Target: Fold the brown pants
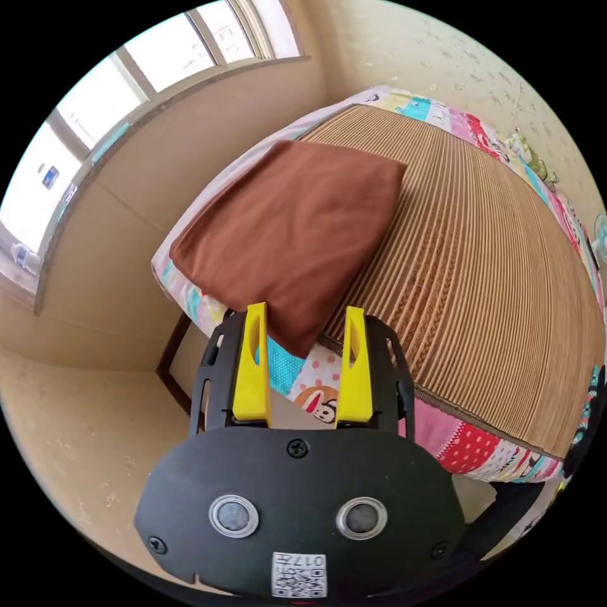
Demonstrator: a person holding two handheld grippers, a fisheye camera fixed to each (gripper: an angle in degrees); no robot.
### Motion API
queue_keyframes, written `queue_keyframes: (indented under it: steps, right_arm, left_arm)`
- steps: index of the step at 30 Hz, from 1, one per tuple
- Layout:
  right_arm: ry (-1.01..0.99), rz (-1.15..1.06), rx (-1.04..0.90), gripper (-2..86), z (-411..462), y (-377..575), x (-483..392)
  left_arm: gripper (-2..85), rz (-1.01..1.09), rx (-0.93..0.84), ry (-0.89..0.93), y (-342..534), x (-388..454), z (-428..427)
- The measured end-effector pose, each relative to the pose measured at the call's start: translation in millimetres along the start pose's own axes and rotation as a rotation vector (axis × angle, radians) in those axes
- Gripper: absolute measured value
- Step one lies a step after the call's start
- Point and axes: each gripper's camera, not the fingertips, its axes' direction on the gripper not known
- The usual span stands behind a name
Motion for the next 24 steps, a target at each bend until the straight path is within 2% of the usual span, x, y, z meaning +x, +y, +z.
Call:
queue_keyframes:
  steps: [1, 2, 4, 5, 6, 7, 8, 10, 11, 13, 16, 21, 24]
  right_arm:
    - [-0.010, 0.006, 0.004, 0.5, -2.0, 1.1, 1.4]
    - [-0.021, 0.022, 0.015, 0.5, -6.4, 4.7, 5.6]
    - [-0.005, 0.058, 0.040, 0.5, -13.1, 13.5, 15.3]
    - [0.004, 0.091, 0.056, 0.5, -16.7, 21.1, 24.2]
    - [-0.001, 0.117, 0.066, 0.5, -18.5, 28.4, 33.2]
    - [-0.009, 0.128, 0.068, 0.5, -18.7, 31.9, 37.5]
    - [-0.025, 0.149, 0.072, 0.5, -17.5, 38.1, 45.5]
    - [-0.054, 0.173, 0.074, 0.5, -11.8, 44.9, 54.8]
    - [-0.079, 0.181, 0.070, 0.5, -5.6, 46.9, 58.2]
    - [-0.123, 0.177, 0.062, 0.5, 5.9, 46.9, 58.1]
    - [-0.167, 0.135, 0.039, 0.5, 30.3, 42.8, 45.6]
    - [-0.236, 0.071, -0.026, 1.0, 78.0, 43.4, 19.1]
    - [-0.224, 0.020, -0.064, 2.0, 94.3, 51.0, 8.8]
  left_arm:
    - [11.9, -0.053, 0.022, -0.069, -1.1, 0.0, -1.4]
    - [10.8, -0.094, 0.031, -0.054, -2.1, -2.9, -2.5]
    - [6.3, -0.487, -0.006, 0.204, -1.6, -44.1, -6.4]
    - [5.2, -0.560, 0.000, 0.292, 0.6, -52.7, -9.0]
    - [3.9, -0.594, 0.004, 0.467, -2.7, -61.0, -13.3]
    - [3.6, -0.522, -0.007, 0.641, -15.7, -56.2, -18.7]
    - [3.5, -0.464, -0.008, 0.729, -23.3, -49.0, -23.9]
    - [3.1, -0.152, 0.009, 0.959, -49.0, 6.8, -67.3]
    - [2.9, -0.069, 0.022, 0.969, -51.6, 25.2, -83.2]
    - [3.0, 0.277, 0.062, 0.892, -42.9, 119.3, -152.5]
    - [3.4, 0.554, 0.089, 0.937, 8.1, 230.9, -205.4]
    - [4.4, 0.846, -0.013, 1.174, 145.3, 369.9, -234.0]
    - [2.9, 1.022, -0.020, 1.179, 244.3, 412.8, -246.5]
